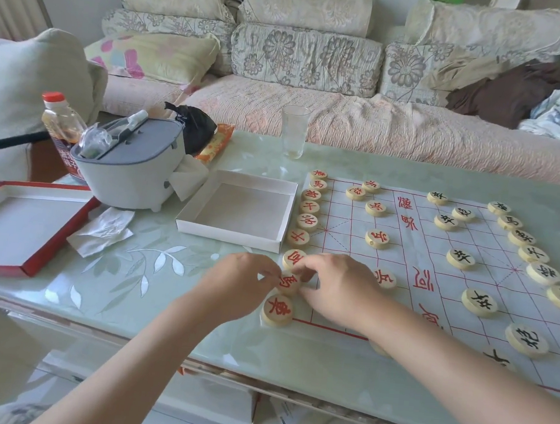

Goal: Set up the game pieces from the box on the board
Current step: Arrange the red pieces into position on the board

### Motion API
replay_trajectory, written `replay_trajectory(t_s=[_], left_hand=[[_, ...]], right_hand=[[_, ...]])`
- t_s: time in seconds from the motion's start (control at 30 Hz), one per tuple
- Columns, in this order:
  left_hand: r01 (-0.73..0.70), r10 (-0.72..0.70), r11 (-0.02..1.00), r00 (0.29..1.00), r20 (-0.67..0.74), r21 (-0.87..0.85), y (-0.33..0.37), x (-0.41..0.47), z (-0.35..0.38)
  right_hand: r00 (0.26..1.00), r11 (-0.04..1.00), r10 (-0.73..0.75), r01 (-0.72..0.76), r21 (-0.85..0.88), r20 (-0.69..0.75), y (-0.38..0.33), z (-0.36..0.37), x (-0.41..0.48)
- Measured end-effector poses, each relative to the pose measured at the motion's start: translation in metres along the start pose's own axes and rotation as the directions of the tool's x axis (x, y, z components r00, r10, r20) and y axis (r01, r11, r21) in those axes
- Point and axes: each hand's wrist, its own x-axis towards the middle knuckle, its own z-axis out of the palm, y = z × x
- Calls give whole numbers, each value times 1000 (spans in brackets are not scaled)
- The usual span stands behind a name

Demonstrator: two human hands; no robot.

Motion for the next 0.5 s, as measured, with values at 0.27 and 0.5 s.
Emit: replay_trajectory(t_s=[0.27,0.5], left_hand=[[-16,16,999,1000,-4,-36,-2,7,2],[-33,33,999,999,-19,-19,-6,6,3]], right_hand=[[1000,1000,5,-5,25,-9,0,1,2],[1000,995,2,-1,98,-14,1,-4,3]])
